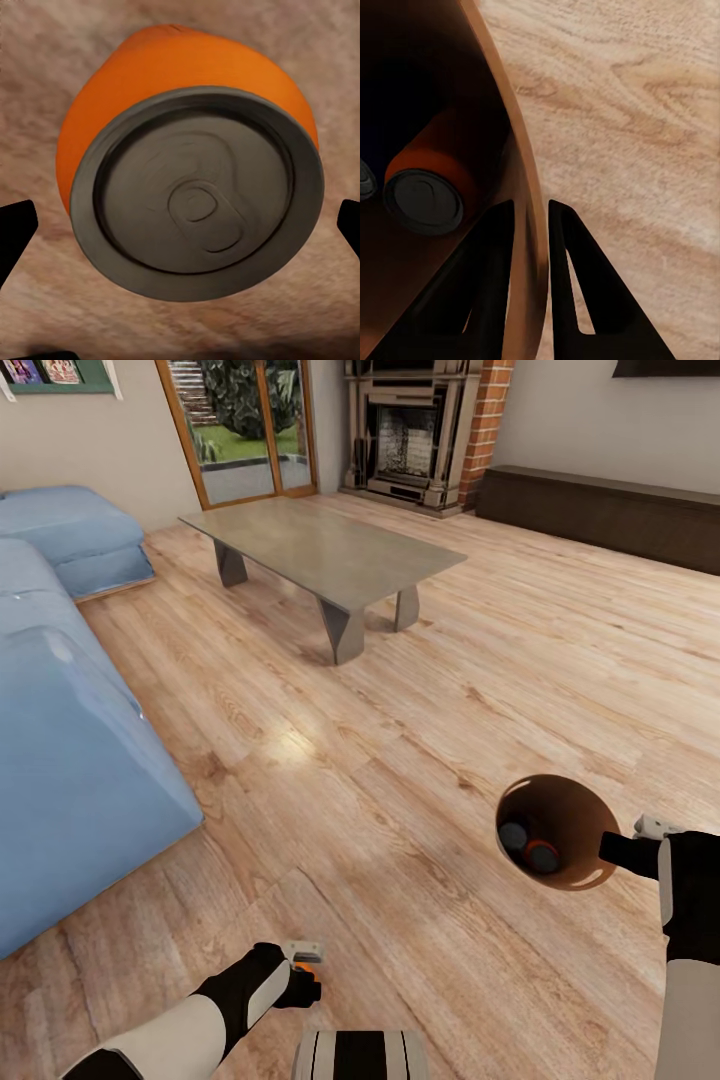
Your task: Put the three can of soda from the living room inside the tash can in the kitchen.
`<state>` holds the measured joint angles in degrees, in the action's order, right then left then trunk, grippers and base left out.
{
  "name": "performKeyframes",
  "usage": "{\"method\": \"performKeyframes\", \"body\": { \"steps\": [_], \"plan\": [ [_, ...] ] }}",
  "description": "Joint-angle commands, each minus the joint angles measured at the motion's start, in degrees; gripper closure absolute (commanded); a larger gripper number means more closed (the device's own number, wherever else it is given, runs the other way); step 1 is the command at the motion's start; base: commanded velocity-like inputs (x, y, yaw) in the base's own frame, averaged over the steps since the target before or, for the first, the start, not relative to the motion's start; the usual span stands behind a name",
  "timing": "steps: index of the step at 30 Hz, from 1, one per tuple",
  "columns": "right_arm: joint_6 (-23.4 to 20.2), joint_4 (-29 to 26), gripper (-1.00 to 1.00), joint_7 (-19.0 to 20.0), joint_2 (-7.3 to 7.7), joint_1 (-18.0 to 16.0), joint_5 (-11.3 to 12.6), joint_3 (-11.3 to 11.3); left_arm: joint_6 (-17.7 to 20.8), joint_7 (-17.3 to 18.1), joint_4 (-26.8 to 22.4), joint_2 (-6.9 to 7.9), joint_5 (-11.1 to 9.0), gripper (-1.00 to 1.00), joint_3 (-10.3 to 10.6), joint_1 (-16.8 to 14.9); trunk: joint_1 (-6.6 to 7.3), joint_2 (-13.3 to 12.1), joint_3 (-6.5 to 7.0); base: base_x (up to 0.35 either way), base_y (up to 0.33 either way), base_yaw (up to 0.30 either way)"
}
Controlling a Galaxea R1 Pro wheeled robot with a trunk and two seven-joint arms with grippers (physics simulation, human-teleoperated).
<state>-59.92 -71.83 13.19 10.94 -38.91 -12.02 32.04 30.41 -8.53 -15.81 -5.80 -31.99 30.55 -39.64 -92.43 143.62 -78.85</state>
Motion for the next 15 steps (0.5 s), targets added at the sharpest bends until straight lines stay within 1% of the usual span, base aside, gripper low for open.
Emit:
{"method": "performKeyframes", "body": {
  "steps": [1,15],
  "plan": [
    [-0.08,-0.03,1.0,0.26,0.02,-0.02,1.01,-0.02,0.0,0.0,0.01,0.0,0.0,-1.0,-0.02,0.0,0.01,0.0,0.0,0.0,0.0,0.0],
    [-0.08,-0.07,1.0,0.26,-0.03,-0.02,1.02,-0.11,-0.11,0.13,0.0,0.08,-0.01,-1.0,-0.1,0.0,0.01,0.0,0.0,0.0,0.0,0.0]
  ]
}}
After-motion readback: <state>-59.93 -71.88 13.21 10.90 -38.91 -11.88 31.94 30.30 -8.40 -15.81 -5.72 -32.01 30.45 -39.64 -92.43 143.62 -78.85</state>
